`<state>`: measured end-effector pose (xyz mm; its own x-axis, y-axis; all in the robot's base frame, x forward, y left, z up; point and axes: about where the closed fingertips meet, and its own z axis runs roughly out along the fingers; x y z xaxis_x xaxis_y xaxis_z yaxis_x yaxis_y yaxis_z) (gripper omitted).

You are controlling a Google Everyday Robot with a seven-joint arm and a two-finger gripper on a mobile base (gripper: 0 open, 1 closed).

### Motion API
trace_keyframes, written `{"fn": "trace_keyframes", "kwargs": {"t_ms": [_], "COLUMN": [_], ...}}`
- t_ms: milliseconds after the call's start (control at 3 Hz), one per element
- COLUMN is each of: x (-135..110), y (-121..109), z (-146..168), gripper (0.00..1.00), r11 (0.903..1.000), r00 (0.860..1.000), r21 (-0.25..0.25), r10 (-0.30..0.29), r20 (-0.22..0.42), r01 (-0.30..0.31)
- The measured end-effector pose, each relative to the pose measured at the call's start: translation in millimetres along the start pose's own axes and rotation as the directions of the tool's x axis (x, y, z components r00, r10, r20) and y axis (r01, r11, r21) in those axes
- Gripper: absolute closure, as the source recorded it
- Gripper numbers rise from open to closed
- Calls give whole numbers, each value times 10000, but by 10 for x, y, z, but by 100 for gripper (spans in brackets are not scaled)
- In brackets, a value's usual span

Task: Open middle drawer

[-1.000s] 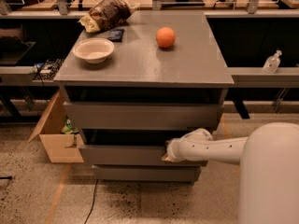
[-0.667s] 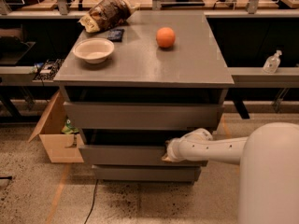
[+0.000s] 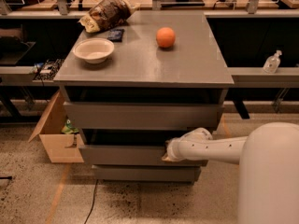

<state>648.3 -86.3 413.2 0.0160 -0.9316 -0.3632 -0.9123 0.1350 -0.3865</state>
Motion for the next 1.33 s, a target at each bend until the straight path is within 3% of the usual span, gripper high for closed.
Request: {"fn": "trace_keyframes", "kwargs": {"t_ms": [1000, 1333], "x": [0, 0], "y": [1, 2], "z": [-3, -2], "gripper": [100, 84], "r11": [10000, 10000], "r00": [10000, 10000], "r21": [-3, -4], "r10": [2, 2], "r20": [1, 1], "r01": [-2, -2]}}
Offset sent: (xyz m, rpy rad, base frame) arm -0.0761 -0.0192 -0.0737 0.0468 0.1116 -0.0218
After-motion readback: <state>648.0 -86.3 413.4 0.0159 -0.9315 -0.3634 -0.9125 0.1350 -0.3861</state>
